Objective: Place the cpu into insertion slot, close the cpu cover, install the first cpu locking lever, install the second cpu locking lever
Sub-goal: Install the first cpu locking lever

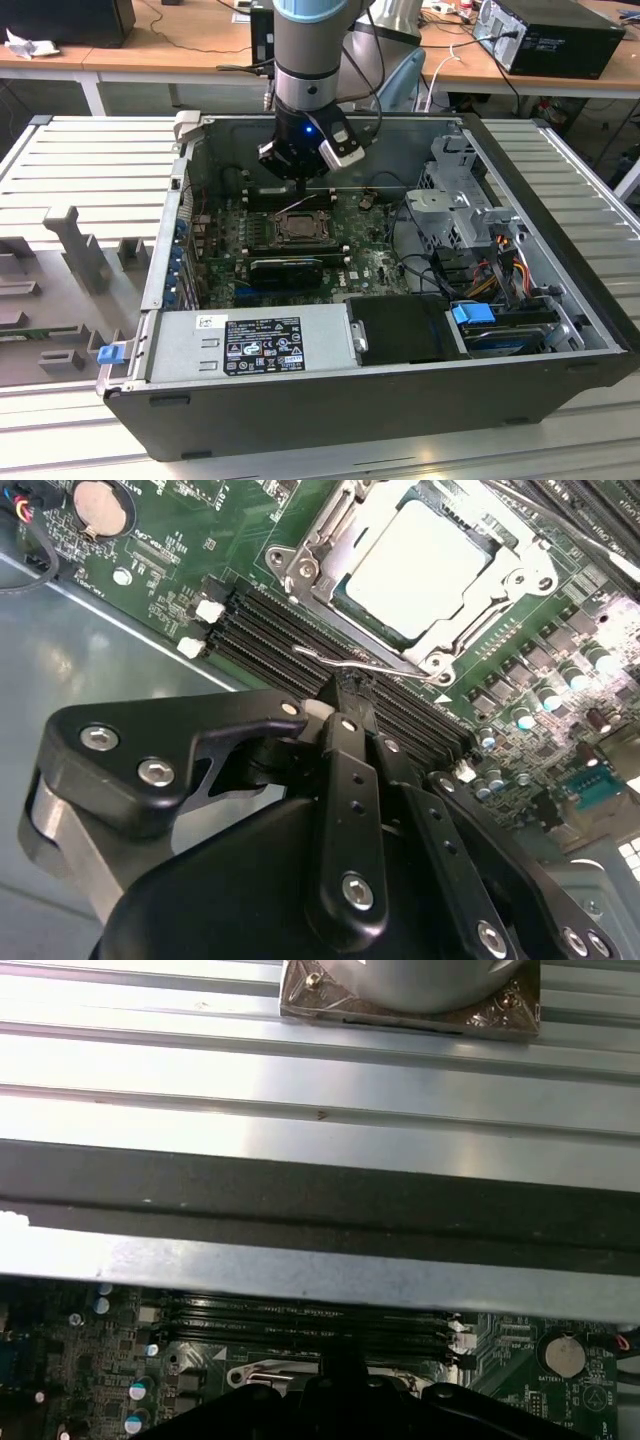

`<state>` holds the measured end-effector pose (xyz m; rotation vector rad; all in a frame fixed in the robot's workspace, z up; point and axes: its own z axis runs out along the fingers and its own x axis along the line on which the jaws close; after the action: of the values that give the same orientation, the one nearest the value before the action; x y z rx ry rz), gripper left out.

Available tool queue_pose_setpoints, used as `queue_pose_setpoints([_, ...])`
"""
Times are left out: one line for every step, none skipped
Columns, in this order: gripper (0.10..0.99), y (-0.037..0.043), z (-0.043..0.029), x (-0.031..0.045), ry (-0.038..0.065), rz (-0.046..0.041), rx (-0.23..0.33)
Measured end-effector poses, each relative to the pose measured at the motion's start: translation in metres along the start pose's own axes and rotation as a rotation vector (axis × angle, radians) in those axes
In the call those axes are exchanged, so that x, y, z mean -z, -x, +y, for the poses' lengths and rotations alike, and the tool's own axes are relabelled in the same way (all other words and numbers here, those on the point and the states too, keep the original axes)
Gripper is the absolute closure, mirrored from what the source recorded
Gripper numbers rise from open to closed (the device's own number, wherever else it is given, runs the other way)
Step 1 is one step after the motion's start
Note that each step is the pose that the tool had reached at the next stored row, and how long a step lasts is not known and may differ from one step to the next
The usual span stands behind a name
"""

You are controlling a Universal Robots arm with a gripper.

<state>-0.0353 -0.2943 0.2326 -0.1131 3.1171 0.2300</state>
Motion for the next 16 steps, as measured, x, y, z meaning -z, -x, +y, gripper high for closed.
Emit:
queue_pose_setpoints([0.98, 0.0001, 0.0, -0.0003, 0.0, -0.0001, 0.0])
queue_pose_setpoints([0.98, 0.0002, -0.0001, -0.0008, 0.0, -0.0001, 0.0])
queue_pose_setpoints([0.98, 0.0003, -0.0002, -0.001, 0.0, -0.0001, 0.0])
queue_pose_setpoints([0.98, 0.0004, -0.0002, -0.0013, 0.0, 0.0, 0.0])
queue_pose_setpoints([0.98, 0.0005, -0.0003, -0.0014, 0.0, 0.0001, 0.0])
queue_pose_setpoints([0.98, 0.0006, -0.0003, -0.0016, 0.0, 0.0, 0.0])
queue_pose_setpoints([0.98, 0.0007, -0.0003, -0.0018, 0.0, 0.0, 0.0])
queue_pose_setpoints([0.98, 0.0008, -0.0004, -0.0023, 0.001, -0.0002, 0.0])
queue_pose_setpoints([0.98, 0.0008, -0.0004, -0.0026, 0.001, -0.0003, 0.0])
queue_pose_setpoints([0.98, 0.0009, -0.0006, -0.0034, 0.001, -0.0001, 0.0])
queue_pose_setpoints([0.98, 0.0012, -0.0007, -0.004, 0.001, -0.0002, 0.0])
queue_pose_setpoints([0.98, 0.0014, -0.0008, -0.005, 0.001, -0.0001, 0.0])
queue_pose_setpoints([0.98, 0.0014, -0.0009, -0.0057, 0.001, -0.0002, 0.0])
queue_pose_setpoints([0.98, 0.0015, -0.0009, -0.0061, 0.001, -0.0001, 0.0])
queue_pose_setpoints([0.98, 0.0023, -0.0011, -0.007, 0.001, -0.0001, 0.0])
queue_pose_setpoints([0.98, 0.0037, -0.0013, -0.0078, 0.001, -0.0001, 0.0])
